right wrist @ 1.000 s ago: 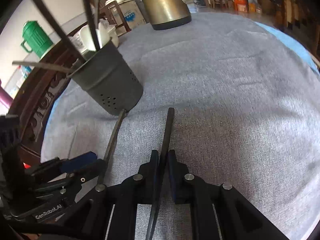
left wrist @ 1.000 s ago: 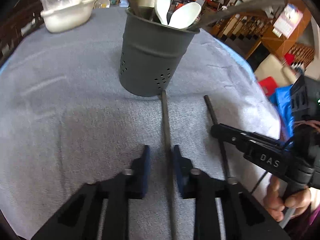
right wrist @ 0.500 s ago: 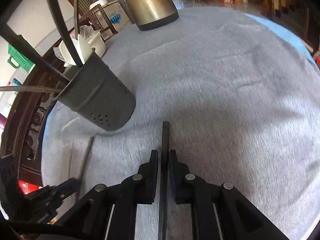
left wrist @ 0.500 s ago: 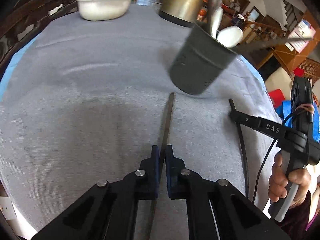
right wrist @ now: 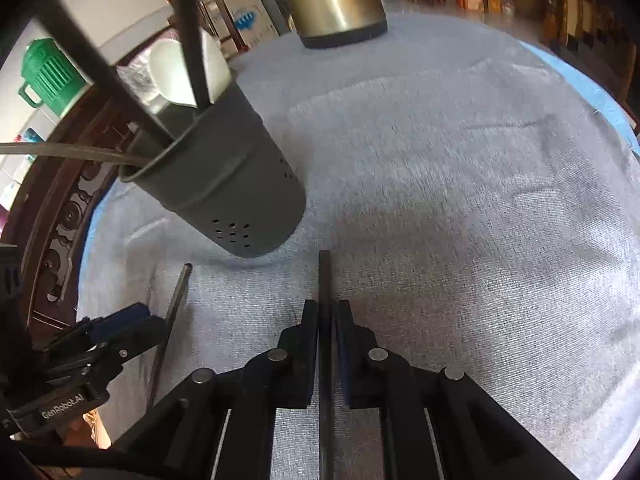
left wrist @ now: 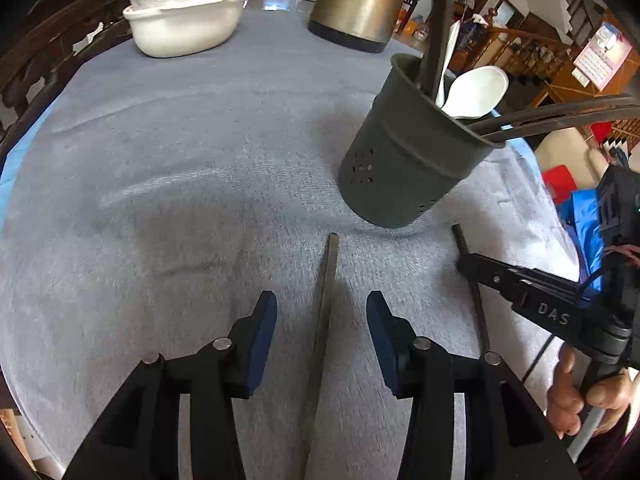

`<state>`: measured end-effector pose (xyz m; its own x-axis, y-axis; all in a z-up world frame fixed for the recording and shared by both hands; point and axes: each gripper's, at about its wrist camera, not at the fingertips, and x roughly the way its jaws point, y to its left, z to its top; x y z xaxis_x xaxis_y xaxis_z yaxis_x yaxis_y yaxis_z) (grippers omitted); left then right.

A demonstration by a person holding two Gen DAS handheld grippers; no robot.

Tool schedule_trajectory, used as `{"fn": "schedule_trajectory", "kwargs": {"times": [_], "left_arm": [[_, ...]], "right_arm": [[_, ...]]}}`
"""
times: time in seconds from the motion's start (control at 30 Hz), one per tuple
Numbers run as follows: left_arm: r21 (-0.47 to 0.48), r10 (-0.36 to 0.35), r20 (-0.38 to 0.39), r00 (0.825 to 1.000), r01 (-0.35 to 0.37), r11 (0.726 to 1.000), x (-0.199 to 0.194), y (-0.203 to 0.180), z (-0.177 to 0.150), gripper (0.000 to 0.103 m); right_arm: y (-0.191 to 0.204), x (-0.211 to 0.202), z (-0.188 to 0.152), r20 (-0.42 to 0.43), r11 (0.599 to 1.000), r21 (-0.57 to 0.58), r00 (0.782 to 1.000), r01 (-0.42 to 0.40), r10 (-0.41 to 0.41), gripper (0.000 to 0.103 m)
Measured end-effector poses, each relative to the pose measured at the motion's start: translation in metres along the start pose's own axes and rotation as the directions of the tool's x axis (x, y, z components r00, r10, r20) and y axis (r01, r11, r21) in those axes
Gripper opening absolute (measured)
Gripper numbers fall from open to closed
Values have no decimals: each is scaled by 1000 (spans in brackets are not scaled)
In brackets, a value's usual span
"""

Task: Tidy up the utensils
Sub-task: 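Close the left tool on the last chopstick while the right tool holds its own, then lift both held chopsticks upright and carry them above the gray holder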

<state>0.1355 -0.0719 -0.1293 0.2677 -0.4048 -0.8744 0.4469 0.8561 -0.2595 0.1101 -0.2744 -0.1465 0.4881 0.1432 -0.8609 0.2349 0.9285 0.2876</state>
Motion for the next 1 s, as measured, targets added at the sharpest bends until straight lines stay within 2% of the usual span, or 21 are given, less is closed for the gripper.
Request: {"fn": "schedule_trajectory", "kwargs": {"times": [0.1, 0.17, 0.27, 0.43, 0.67, 0.83, 1.0], "left_arm": [[-7, -14, -5, 1000, 14, 1000, 6, 3, 6, 45], [-3, -9, -6, 1000, 9, 1000, 8, 5, 10, 26], [15, -14, -4, 1000, 15, 1000, 15, 1, 12, 8], [36, -9, 31, 999, 8, 999, 16, -7, 20, 7], [18, -20, 134, 991, 18, 1000, -42, 16, 9, 6], [8, -24, 217, 976, 23, 1000, -84, 22, 8, 6], [12, -19, 308, 951, 16, 1000, -124, 14, 7, 6]], "right_arm": [[2, 5, 10, -16, 1000, -3, 1000, 22, -22, 11], [7, 10, 15, -23, 999, -29, 999, 42, -42, 11], [16, 13, 18, -17, 996, -73, 998, 56, -57, 10], [22, 5, 12, 33, 993, -104, 998, 53, -50, 8], [34, -34, 5, 132, 990, -137, 991, 11, 7, 8], [45, -68, -3, 208, 988, -155, 977, -14, 46, 8], [50, -105, -12, 302, 985, -165, 948, -48, 97, 8]]}}
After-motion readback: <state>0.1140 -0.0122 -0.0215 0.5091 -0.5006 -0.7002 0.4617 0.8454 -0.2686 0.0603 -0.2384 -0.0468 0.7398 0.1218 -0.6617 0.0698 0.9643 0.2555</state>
